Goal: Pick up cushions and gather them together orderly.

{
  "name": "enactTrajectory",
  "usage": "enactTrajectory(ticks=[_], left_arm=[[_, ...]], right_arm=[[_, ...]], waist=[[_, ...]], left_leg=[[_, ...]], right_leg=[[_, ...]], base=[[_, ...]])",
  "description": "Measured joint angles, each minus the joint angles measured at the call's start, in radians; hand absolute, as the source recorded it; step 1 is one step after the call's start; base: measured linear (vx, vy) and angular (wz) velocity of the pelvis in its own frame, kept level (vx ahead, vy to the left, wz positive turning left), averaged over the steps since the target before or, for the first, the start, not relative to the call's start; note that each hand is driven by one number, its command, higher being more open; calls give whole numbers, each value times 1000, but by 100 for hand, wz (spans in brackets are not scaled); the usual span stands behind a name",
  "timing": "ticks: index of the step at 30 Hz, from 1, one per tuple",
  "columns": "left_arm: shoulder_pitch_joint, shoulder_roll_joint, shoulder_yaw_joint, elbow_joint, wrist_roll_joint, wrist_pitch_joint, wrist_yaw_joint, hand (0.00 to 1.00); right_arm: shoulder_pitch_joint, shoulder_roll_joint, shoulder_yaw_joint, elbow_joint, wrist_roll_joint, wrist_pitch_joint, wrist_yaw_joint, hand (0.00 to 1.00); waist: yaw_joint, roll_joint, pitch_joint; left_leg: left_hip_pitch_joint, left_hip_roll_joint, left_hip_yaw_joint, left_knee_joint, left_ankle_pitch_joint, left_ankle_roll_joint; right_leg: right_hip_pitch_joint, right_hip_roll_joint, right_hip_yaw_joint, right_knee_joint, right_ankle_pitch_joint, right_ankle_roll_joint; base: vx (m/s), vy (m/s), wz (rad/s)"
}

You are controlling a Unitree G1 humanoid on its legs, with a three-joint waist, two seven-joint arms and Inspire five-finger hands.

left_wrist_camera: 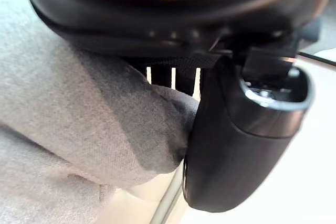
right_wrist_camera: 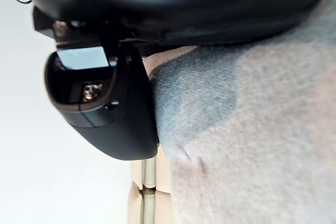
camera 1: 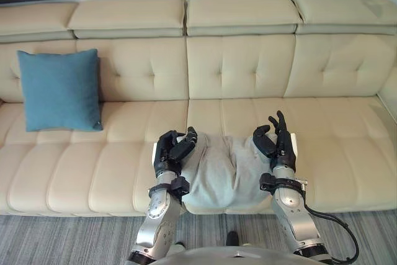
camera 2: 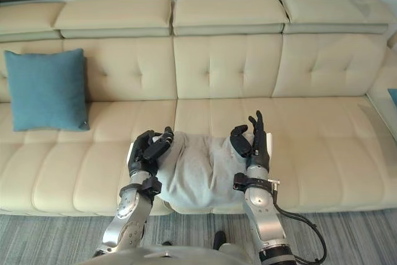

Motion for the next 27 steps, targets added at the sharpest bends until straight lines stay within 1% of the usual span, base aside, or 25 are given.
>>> enactTrajectory(ticks=[1, 4, 9, 11, 12, 16, 18, 19, 20, 21, 22, 23, 24, 25, 26, 27], left_arm=[[-6, -1, 0, 0, 1, 0, 10, 0], [-30, -4, 1, -15, 20, 0, 45, 0], [-105, -22, 44, -79, 39, -5, 84, 0], [-162, -20, 62, -79, 46, -12, 98, 0], [-163, -20, 62, -79, 46, -12, 98, 0], [-245, 24, 71, -71, 69, -16, 134, 0], [-322, 40, 79, -29, 82, -23, 164, 0], [-341, 45, 80, -16, 88, -24, 168, 0], [-392, 58, 84, 19, 100, -28, 179, 0], [-463, 74, 102, 63, 108, -32, 192, 0], [-480, 78, 105, 71, 108, -33, 196, 0], [-546, 105, 111, 111, 108, -42, 206, 0], [-564, 113, 112, 123, 108, -44, 209, 0], [-606, 130, 117, 148, 108, -44, 213, 0], [-674, 155, 131, 195, 108, -44, 218, 0], [-688, 161, 138, 206, 108, -44, 219, 0]], right_arm=[[-1, 0, 0, -9, -9, 0, -2, 0], [-14, 4, 0, -24, -18, 0, -4, 0], [-81, 9, 10, -23, -16, 0, -10, 0], [-123, 16, 17, -18, -15, 1, -19, 0], [-124, 17, 17, -18, -15, 1, -19, 0], [-254, 16, 25, 51, -13, 1, -40, 0], [-342, 16, 25, 104, -13, 1, -53, 0], [-360, 16, 25, 114, -13, 1, -55, 0], [-406, 16, 26, 140, -13, 1, -62, 0], [-473, 17, 26, 168, -12, 1, -73, 0], [-489, 17, 26, 172, -12, 1, -77, 0], [-558, 19, 25, 197, -13, 1, -90, 0], [-579, 19, 24, 206, -13, 0, -94, 0], [-628, 19, 22, 228, -13, 0, -101, 0], [-712, 19, 14, 276, -11, -2, -115, 0], [-733, 19, 13, 288, -8, -2, -118, 0]], waist=[[3, 4, -19], [13, 10, -46], [15, 13, -53], [17, 14, -57], [17, 14, -57], [19, 8, -57], [27, -6, -48], [30, -11, -44], [36, -24, -35], [38, -43, -11], [39, -47, -2], [38, -60, 33], [38, -62, 42], [38, -65, 69], [38, -69, 97], [38, -68, 104]], left_leg=[[2, -4, -11, -9, 7, -2], [16, -10, -24, -31, 17, -1], [35, -13, -47, -55, 34, -4], [34, -13, -50, -61, 43, -4], [33, -13, -50, -61, 43, -4], [-2, -12, -52, -62, 62, -9], [-37, -11, -54, -64, 80, -9], [-45, -10, -54, -64, 85, -10], [-73, -8, -56, -64, 95, -13], [-114, -8, -59, -64, 115, -14], [-122, -8, -60, -64, 118, -14], [-160, -7, -62, -64, 136, -17], [-172, -8, -63, -65, 141, -17], [-194, -8, -63, -65, 151, -17], [-250, -9, -63, -65, 174, -18], [-264, -9, -63, -66, 179, -19]], right_leg=[[12, 1, -7, -21, 7, 1], [38, 1, -17, -54, 19, 0], [64, 1, -39, -71, 27, -3], [61, 1, -42, -72, 32, -6], [61, 1, -42, -72, 32, -6], [26, 3, -42, -72, 50, -12], [-10, 4, -44, -72, 68, -20], [-19, 4, -44, -72, 72, -21], [-46, 5, -44, -72, 85, -27], [-86, 3, -45, -72, 103, -34], [-95, 3, -45, -72, 107, -35], [-133, 3, -46, -72, 125, -40], [-146, 3, -46, -73, 130, -41], [-167, 2, -46, -73, 141, -43], [-225, 1, -44, -73, 163, -46], [-240, 1, -43, -73, 167, -47]], base=[[32, 12, 20], [11, 17, 16], [-43, 11, 12], [-72, 19, 5], [-68, 16, 1], [-86, 6, 0], [-127, -14, 0], [-137, -19, -1], [-160, -23, -1], [-131, -18, 0], [-197, -42, 1], [-173, -42, 1], [-259, -60, 0], [-224, -42, -2], [-212, -38, -2], [-183, -34, -4]])
